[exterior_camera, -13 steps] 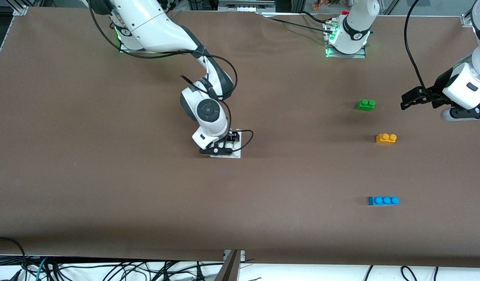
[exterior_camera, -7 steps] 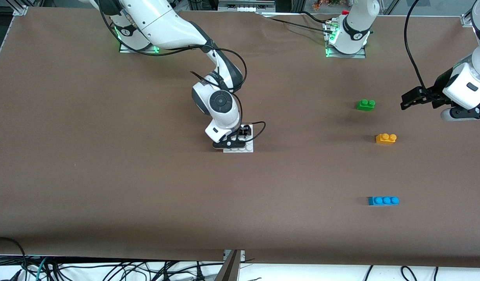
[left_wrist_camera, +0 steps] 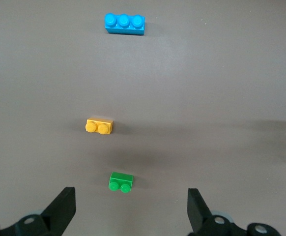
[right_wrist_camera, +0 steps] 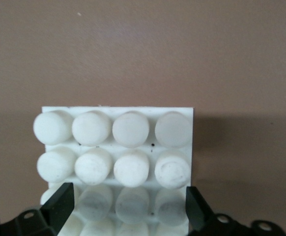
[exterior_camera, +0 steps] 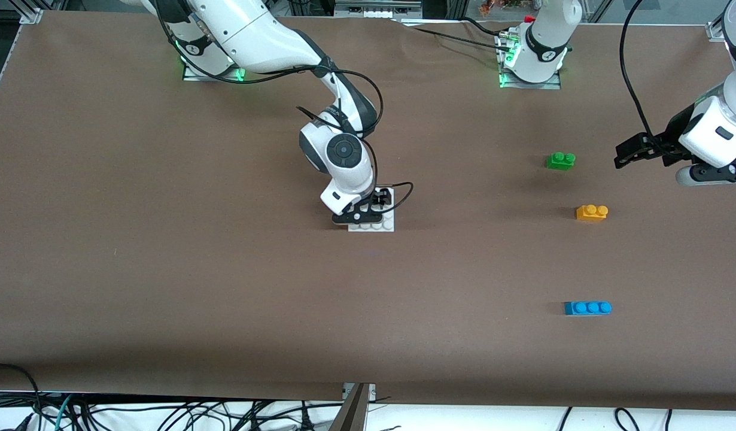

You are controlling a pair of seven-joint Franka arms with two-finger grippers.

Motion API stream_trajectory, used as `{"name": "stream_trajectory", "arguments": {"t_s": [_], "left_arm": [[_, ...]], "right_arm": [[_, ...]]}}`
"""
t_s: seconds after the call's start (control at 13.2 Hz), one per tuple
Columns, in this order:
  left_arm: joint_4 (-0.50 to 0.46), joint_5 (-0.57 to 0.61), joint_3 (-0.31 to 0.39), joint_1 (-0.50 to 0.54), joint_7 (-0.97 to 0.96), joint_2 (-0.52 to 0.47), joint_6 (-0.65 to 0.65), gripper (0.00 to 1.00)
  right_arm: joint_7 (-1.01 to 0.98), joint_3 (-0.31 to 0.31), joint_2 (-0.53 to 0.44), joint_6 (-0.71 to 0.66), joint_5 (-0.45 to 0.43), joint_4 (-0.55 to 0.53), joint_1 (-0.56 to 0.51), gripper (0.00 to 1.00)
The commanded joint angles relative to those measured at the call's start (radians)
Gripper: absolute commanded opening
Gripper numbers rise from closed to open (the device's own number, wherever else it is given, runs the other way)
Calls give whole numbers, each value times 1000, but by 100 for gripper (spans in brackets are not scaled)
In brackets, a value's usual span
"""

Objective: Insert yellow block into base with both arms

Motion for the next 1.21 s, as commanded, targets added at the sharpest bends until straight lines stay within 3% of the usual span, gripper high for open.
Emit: {"name": "stream_trajectory", "arguments": {"t_s": [0.0, 0.23, 0.38, 0.6, 0.75, 1.13], "left_arm": [[-14, -15, -2, 9, 22, -18, 5, 100], [-14, -15, -2, 9, 22, -18, 5, 100], [-14, -15, -2, 9, 22, -18, 5, 100], [-12, -17, -2, 9, 22, -18, 5, 100], [-14, -17, -2, 9, 22, -18, 5, 100], [-14, -17, -2, 9, 22, -16, 5, 100]], "right_arm": [[2, -1, 14, -5, 7, 74, 2, 100], [-16, -9, -6, -9, -11, 102, -10, 100], [-126, -14, -35, -81, -37, 116, -52, 100], [-291, -66, -117, -253, -43, 159, -138, 100], [-341, -86, -171, -289, -36, 159, -220, 100], [-440, -89, -197, -339, -42, 159, -372, 100]]}}
